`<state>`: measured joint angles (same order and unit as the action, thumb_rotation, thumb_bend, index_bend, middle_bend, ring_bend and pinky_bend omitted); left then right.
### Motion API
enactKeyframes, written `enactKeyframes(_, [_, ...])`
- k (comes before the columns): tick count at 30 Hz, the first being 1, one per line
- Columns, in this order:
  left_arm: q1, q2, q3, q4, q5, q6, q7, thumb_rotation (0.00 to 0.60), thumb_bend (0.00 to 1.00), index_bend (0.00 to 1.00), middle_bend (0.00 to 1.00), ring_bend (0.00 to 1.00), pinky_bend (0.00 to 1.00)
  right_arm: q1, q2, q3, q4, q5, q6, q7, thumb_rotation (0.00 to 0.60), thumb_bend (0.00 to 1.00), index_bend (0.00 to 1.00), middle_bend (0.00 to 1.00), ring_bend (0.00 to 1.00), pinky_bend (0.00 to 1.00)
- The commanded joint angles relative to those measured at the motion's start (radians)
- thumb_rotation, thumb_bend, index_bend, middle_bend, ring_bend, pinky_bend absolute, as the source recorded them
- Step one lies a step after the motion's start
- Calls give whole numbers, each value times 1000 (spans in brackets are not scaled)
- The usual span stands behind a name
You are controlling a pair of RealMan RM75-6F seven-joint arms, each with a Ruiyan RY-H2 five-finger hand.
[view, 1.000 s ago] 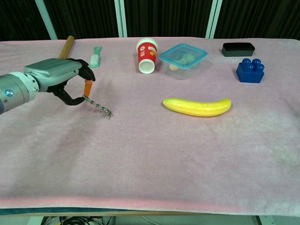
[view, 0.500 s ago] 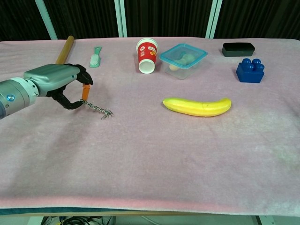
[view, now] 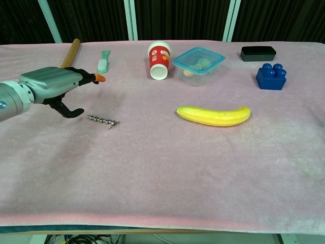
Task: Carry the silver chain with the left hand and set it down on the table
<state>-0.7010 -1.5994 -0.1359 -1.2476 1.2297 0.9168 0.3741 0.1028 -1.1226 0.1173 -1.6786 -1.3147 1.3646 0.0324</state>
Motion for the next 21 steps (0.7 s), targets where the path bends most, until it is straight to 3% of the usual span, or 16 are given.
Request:
enactKeyframes(1, [17,60,-14,-85,13,73,46,600,364,73,87,0,0,0,0,0,1,0,0,-1,600,122,0,0,92,212])
enactKeyframes(8, [99,191,-29,-308,-2,255,180,600,324,81,85,0,0,1,0,0,6,-4,3,-8,600,123,0,0,92,212])
enactKeyframes(12, [184,280,8,-448,-22,342,202,600,323,87,85,0,0,3,-1,-2,13,-13,7,-20,600,123,0,0,92,212])
enactKeyframes(16, [283,350,61,-527,3,447,166,600,323,88,84,0,0,4,-1,-2,25,-27,17,-35,600,123,0,0,91,212])
enactKeyframes(21, [396,403,125,-536,66,554,37,600,314,109,77,0,0,5,-2,-3,34,-33,22,-45,600,123,0,0,91,212])
